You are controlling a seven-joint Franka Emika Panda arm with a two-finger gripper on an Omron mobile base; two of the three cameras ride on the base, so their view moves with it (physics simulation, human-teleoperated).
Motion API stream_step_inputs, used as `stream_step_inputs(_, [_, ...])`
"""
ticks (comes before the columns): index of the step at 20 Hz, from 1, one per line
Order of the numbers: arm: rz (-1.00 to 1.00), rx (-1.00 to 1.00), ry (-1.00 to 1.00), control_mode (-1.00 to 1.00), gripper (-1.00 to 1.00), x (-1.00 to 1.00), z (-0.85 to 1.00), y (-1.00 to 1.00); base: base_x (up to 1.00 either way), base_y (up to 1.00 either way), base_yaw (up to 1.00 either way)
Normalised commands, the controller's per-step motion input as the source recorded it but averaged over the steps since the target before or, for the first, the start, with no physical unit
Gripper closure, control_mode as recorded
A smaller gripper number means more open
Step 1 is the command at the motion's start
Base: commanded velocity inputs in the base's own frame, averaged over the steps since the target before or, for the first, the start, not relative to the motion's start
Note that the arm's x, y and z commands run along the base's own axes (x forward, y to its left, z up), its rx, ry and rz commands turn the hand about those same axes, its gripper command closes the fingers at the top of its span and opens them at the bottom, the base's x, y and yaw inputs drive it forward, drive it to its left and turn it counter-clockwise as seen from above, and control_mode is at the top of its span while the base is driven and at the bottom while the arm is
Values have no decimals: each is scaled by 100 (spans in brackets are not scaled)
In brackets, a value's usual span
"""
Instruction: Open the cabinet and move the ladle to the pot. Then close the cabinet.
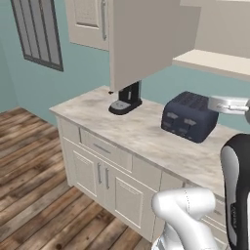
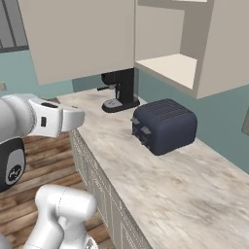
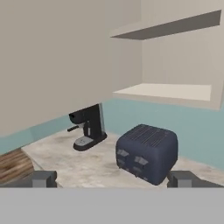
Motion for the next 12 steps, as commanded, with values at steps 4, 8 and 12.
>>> stream_step_inputs(4, [0, 3, 0, -100, -100, -2, -2, 38, 0, 0, 0])
stream_step_inputs(8, [-10, 0, 0, -100, -100, -6, 0, 47, 0, 0, 0])
stream_step_inputs(12, [-18, 0, 0, -100, -100, 0, 0, 60, 0, 0, 0])
